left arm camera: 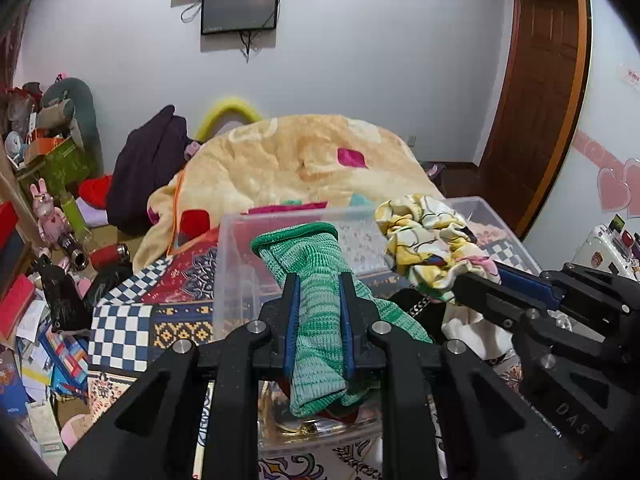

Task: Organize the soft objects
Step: 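Carry the knitted cloth and scrunchie over the clear box and release both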

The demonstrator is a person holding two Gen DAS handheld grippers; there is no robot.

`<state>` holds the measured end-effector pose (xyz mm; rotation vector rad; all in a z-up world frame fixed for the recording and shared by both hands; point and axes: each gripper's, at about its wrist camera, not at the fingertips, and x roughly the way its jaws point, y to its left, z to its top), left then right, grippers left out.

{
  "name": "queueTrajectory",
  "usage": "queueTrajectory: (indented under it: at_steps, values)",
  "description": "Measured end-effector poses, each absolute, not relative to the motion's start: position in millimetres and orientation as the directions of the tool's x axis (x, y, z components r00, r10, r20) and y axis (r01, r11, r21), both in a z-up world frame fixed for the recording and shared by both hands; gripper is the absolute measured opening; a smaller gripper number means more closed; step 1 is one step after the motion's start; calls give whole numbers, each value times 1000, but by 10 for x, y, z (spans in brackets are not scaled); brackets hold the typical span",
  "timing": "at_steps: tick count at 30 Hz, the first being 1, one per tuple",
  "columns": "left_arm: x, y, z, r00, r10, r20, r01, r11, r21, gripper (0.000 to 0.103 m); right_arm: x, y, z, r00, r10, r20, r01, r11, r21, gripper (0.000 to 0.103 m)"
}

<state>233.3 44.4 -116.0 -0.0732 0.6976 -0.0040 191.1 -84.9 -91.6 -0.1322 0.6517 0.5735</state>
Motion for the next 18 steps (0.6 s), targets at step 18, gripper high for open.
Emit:
queueTrajectory:
  at_steps: [18]
  values:
    - [2002,391,-928,795,-66,-603,20,996,-82,50,1662,-1061,-734,660,486,-573,-563,825,51,35]
